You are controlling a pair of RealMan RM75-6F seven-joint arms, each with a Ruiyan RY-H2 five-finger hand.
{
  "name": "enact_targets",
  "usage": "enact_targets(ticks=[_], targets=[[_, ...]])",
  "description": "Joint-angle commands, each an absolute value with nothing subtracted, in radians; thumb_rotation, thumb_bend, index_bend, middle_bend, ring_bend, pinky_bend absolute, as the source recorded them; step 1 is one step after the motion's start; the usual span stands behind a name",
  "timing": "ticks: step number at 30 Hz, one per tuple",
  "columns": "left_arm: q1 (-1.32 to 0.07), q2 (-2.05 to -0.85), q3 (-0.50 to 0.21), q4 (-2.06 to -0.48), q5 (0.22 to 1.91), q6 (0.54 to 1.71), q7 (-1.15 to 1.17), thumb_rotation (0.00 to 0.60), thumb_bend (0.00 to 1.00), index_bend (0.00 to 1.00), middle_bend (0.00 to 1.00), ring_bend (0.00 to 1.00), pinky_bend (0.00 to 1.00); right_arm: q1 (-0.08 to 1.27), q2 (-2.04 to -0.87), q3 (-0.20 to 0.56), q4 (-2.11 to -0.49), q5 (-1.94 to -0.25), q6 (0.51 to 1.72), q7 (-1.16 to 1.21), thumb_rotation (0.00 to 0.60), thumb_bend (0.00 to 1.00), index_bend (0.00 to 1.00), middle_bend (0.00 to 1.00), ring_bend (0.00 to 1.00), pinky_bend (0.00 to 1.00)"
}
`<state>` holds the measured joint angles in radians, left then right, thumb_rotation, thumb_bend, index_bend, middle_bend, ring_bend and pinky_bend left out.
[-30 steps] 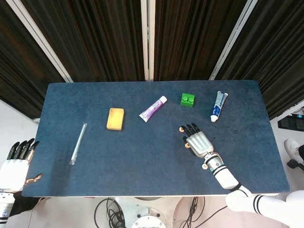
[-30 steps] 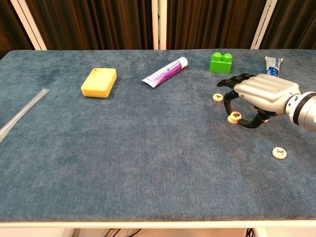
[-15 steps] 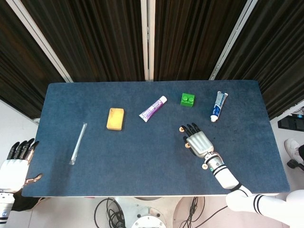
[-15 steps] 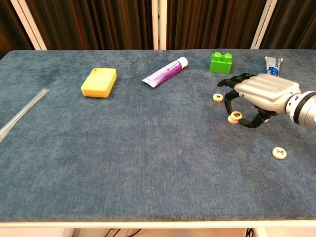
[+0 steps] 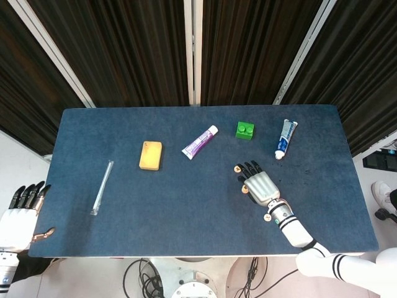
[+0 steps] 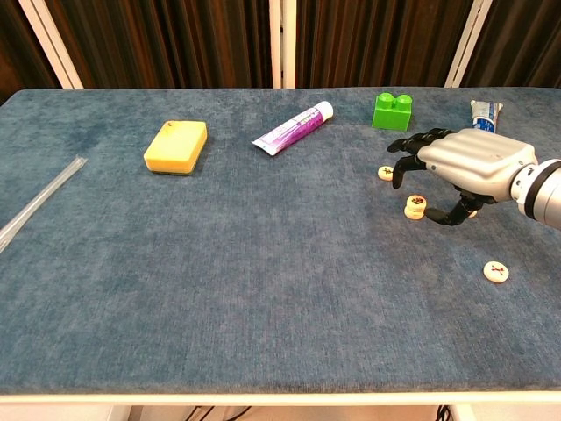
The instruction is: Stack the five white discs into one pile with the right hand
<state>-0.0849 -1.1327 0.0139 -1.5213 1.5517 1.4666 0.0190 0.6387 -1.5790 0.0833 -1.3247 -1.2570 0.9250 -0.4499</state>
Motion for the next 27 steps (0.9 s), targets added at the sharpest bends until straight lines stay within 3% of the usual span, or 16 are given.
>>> enact_targets(ticks=[1,6,27], targets=[[-0.085,-1.133,0.014,-1.521,1.552,1.467,0.019,0.6,0.02,0.0,0.0,0.0,0.0,0.634,-1.572,0.08,-1.331,-1.255,0.931,-0.455,0.6,0.33,0.29,0.04,0.0,0.0],[-0.085,-1.134,0.014,-1.519,1.552,1.465,0.017,0.6,0.02,0.0,0.0,0.0,0.0,0.62,-1.558,0.067,-1.344,-1.252,0.944,-0.464,0.6,0.33,0.34,0.03,0.0,0.0],[-0.087,-1.135,0.014,-1.524,1.552,1.462,0.024,0.6,0.02,0.0,0.0,0.0,0.0,0.61,-1.559,0.057,-1.338,-1.254,0.951,-0.452,0.6,0.33,0.36,0.03,0.0,0.0]])
